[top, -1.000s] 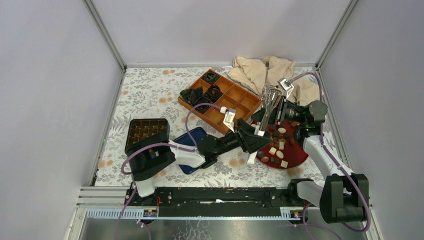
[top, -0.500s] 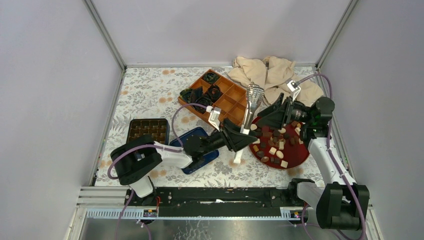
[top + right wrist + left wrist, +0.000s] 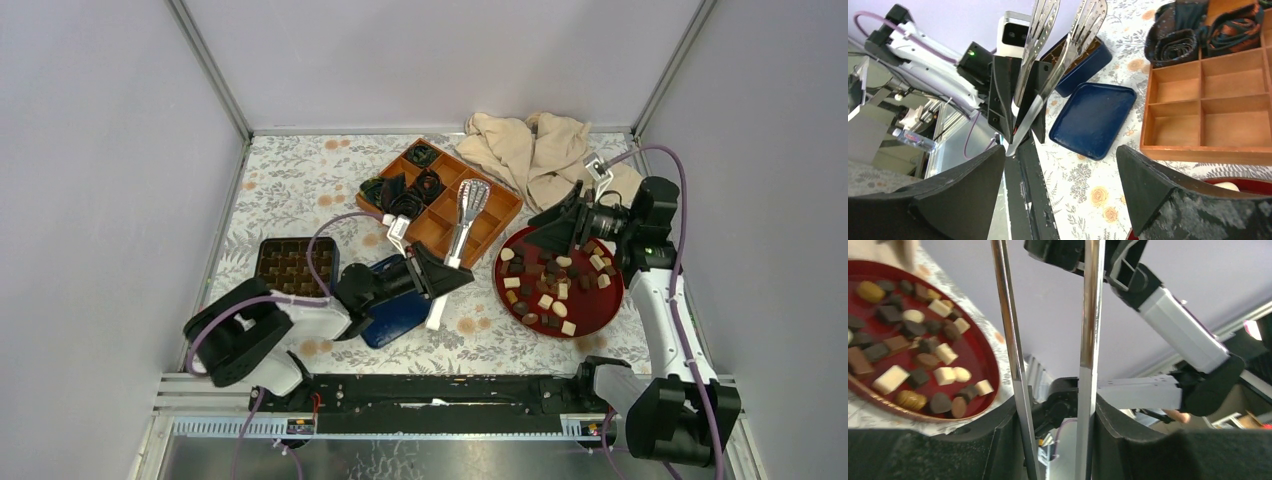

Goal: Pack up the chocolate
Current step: Pick up the clamp from the center of the board.

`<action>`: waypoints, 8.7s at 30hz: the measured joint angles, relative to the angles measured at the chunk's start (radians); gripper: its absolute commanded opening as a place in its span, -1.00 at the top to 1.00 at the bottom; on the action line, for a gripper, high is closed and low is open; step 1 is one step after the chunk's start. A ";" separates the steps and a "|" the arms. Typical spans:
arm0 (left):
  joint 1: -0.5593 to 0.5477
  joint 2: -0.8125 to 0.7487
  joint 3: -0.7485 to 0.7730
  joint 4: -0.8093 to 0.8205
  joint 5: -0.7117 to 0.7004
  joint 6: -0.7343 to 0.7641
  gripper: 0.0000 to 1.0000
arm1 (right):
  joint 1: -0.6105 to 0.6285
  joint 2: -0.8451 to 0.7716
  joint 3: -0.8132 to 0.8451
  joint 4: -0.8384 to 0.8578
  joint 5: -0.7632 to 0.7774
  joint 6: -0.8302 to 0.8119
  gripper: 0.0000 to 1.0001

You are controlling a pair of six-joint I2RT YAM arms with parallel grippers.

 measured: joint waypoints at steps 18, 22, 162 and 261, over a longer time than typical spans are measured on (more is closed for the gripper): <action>0.076 -0.302 0.220 -1.021 0.195 0.427 0.08 | -0.021 0.001 -0.024 -0.110 -0.006 -0.124 -0.81; 0.077 -0.242 0.346 -1.265 0.183 0.521 0.08 | -0.022 0.000 0.003 -0.216 0.042 -0.208 -0.83; -0.219 0.200 0.243 0.064 -0.362 -0.011 0.30 | 0.158 0.023 -0.204 0.739 0.072 0.644 -0.98; -0.211 0.195 0.224 0.059 -0.389 -0.022 0.89 | 0.102 0.023 -0.196 0.592 0.114 0.560 -0.99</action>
